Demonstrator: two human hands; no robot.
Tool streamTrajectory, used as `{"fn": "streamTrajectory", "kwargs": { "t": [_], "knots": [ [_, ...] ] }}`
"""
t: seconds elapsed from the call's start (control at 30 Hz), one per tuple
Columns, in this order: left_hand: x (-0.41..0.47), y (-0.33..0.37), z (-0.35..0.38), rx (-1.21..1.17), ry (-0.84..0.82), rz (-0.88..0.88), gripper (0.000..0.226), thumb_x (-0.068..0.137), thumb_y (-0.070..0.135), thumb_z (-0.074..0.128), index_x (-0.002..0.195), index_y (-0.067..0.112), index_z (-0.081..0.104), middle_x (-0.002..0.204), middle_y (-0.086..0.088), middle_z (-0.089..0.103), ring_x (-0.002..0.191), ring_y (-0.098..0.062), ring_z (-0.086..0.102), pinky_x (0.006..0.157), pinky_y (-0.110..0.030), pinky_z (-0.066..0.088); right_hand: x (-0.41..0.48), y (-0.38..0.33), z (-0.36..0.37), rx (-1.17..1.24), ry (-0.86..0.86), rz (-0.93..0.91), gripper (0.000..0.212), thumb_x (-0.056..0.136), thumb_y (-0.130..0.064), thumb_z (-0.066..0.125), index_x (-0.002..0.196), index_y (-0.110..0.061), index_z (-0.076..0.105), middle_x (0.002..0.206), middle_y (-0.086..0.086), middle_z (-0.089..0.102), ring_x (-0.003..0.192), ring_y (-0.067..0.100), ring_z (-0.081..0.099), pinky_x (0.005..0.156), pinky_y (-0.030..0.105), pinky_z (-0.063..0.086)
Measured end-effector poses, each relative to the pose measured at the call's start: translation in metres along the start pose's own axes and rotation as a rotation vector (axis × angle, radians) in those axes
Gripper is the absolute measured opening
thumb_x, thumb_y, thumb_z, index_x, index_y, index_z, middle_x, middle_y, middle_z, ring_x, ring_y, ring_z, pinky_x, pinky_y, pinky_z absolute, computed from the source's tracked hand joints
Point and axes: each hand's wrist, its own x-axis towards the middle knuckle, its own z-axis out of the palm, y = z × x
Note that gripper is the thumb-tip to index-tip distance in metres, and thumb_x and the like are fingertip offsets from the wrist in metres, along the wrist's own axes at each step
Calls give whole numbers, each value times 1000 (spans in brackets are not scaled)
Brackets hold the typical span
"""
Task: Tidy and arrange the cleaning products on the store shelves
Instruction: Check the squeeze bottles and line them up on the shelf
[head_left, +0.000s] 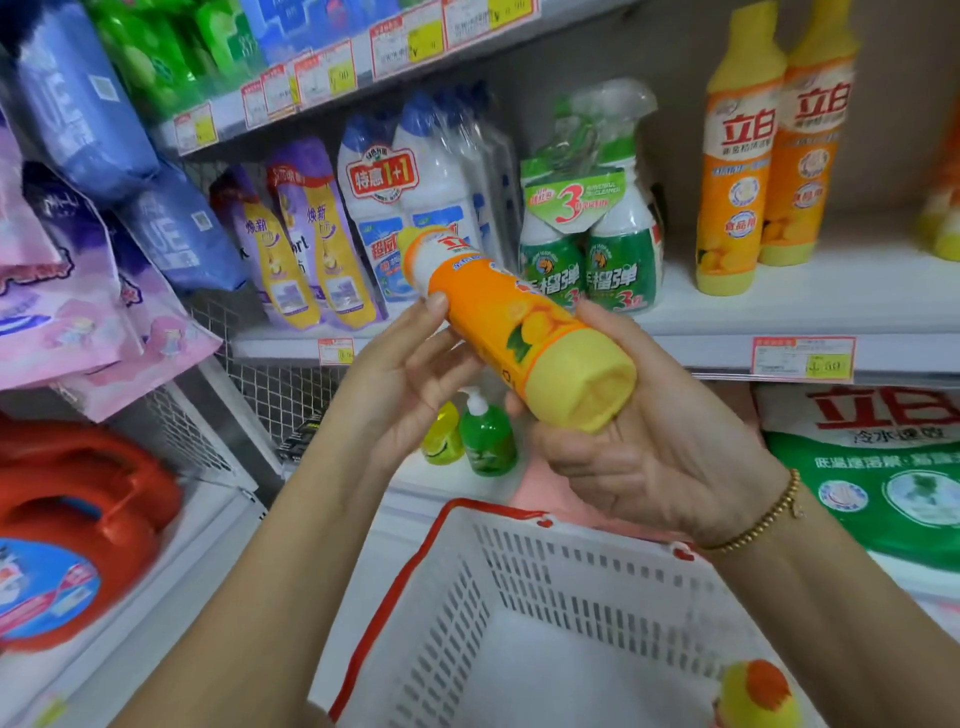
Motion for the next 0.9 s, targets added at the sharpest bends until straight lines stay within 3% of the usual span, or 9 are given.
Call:
{"fn": "streamTrajectory", "kwargs": {
  "t": [0.13, 0.23, 0.3, 0.37, 0.47, 0.6, 0.7, 0.83, 0.9],
  "knots": [
    [-3, 2, 8, -20, -46, -12, 33, 75, 25, 58, 101, 4, 61, 85, -8, 73, 78, -17, 71, 73, -27, 60, -5, -2, 4, -87, 9, -11, 67, 74, -63, 44, 86, 1, 57, 54, 15, 56, 33, 13, 49, 33, 16, 41],
    [-5, -1, 21, -20, -64, -57, 41, 74, 25, 60, 108, 2, 60, 95, -13, 73, 88, -20, 72, 77, -31, 60, -19, -6, -4, -111, 24, -11, 67, 78, -61, 53, 89, 4, 61, 62, 17, 61, 41, 16, 55, 39, 18, 46],
    [-6, -5, 38, 55, -89, -123, 54, 72, 30, 63, 119, 2, 58, 104, -19, 71, 91, -24, 71, 69, -32, 60, -33, -8, -15, -69, 32, -54, 66, 72, -54, 69, 100, 6, 62, 73, 18, 66, 52, 20, 62, 45, 21, 51],
    [-6, -10, 59, 145, -145, -148, 53, 70, 33, 64, 117, 9, 59, 98, -15, 73, 86, -23, 72, 64, -32, 59, -53, -13, -30, -147, 100, -119, 64, 63, -46, 83, 106, -1, 67, 87, 17, 68, 65, 24, 65, 53, 25, 54],
    [-5, -19, 96, 305, -270, -117, 42, 67, 33, 66, 106, 17, 61, 88, -3, 74, 77, -15, 72, 62, -28, 58, -91, -19, -44, -544, 310, -175, 54, 70, -42, 79, 109, -6, 67, 100, 15, 68, 84, 23, 61, 70, 27, 55],
    [2, -39, 150, 395, -364, 48, 53, 54, 19, 85, 103, 13, 64, 96, -4, 74, 82, -14, 71, 67, -26, 55, -134, -35, -57, -867, 586, -360, 39, 78, -18, 74, 116, -17, 64, 110, 4, 71, 103, 21, 65, 86, 29, 55],
    [9, -55, 194, 381, -390, 163, 53, 56, 1, 84, 105, 9, 65, 100, -5, 75, 86, -14, 71, 69, -20, 54, -159, -53, -73, -975, 783, -541, 42, 78, -9, 73, 117, -24, 65, 110, 3, 71, 102, 27, 66, 89, 41, 54],
    [26, -70, 251, 423, -422, 315, 51, 67, -4, 79, 112, 12, 62, 106, 0, 72, 94, -8, 69, 80, -22, 56, -185, -75, -104, -1091, 1165, -770, 34, 78, -22, 76, 108, -35, 66, 102, -12, 71, 89, 8, 68, 83, 30, 55],
    [42, -77, 277, 445, -454, 355, 52, 67, -2, 81, 111, 18, 60, 106, 4, 71, 96, -6, 68, 82, -22, 55, -197, -81, -126, -1166, 1469, -859, 29, 81, -22, 74, 108, -24, 68, 105, -5, 69, 89, 10, 62, 82, 26, 51]
  ]
}}
